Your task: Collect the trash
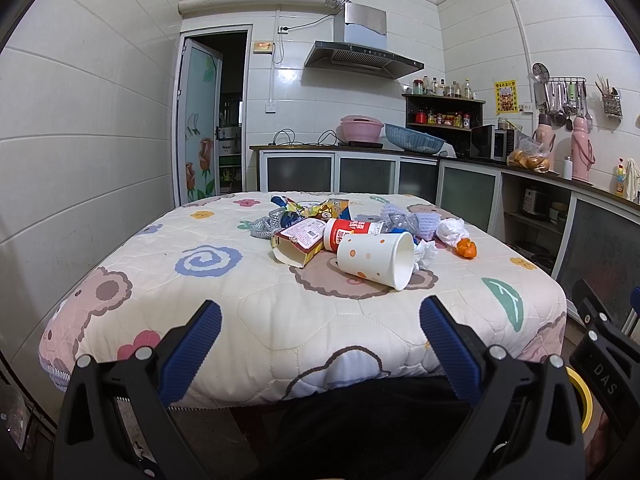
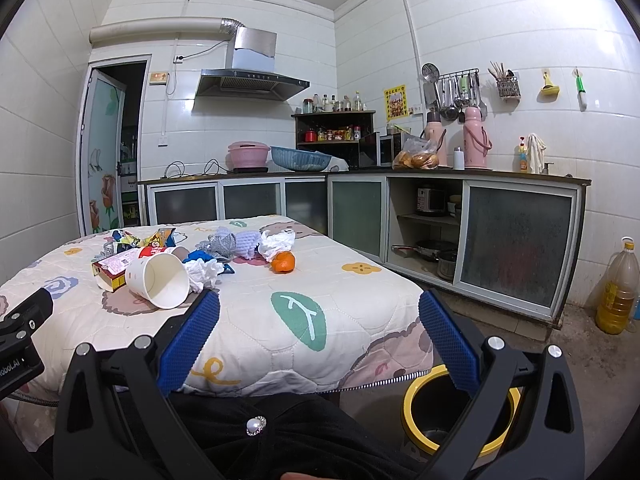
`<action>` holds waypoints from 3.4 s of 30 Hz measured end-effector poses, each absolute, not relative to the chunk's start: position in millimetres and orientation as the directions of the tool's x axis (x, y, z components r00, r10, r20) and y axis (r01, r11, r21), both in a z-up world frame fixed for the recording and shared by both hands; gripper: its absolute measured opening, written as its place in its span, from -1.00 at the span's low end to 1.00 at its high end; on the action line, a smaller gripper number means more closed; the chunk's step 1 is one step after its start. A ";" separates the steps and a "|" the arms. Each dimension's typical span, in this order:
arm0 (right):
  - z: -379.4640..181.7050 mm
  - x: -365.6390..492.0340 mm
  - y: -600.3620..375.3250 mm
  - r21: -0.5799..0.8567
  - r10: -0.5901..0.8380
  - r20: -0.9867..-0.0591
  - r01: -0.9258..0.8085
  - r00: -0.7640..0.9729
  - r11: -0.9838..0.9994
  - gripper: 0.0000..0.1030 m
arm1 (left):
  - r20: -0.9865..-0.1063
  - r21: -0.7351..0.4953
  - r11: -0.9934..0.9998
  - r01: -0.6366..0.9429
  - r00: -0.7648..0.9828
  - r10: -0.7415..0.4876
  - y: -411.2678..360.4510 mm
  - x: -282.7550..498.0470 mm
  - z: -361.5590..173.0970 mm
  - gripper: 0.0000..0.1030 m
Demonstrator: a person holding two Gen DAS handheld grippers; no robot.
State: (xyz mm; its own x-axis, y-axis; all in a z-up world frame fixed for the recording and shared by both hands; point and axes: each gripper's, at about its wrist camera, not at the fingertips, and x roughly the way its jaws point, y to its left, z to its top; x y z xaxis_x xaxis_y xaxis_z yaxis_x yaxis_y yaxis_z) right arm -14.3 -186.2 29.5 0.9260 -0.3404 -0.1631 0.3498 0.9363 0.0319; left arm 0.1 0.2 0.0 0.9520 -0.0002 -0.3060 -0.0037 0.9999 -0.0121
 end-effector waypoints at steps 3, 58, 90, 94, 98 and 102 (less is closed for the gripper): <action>29.5 -14.1 -186.2 0.032 -0.340 -0.163 0.350 0.926 0.936 0.86 | -0.306 -0.012 1.000 -0.004 0.952 0.000 0.2 0.1 0.1 0.86; 63.4 166.9 -258.4 0.066 0.094 -0.502 -0.070 0.860 0.995 0.86 | -0.585 0.075 0.993 0.091 0.810 -0.030 30.6 141.2 10.1 0.87; 7.7 349.4 -299.5 0.064 0.153 -0.802 -0.170 0.577 0.983 0.65 | -0.776 0.046 0.997 0.062 0.631 -0.004 -52.2 236.5 -34.5 0.86; 0.6 356.8 -300.2 0.077 0.155 -0.823 -0.163 0.546 0.984 0.32 | -0.793 -0.009 0.999 0.037 0.608 -0.030 -42.0 243.4 -41.7 0.86; -3.0 357.8 -298.7 0.091 0.168 -0.829 -0.168 0.533 0.982 -0.08 | -0.785 -0.030 0.999 0.020 0.619 -0.036 -36.3 243.6 -39.1 0.45; -2.4 357.5 -298.9 0.126 0.191 -0.829 -0.158 0.525 0.979 -0.40 | -0.778 -0.040 0.999 0.002 0.628 -0.033 -30.6 244.4 -36.2 -0.20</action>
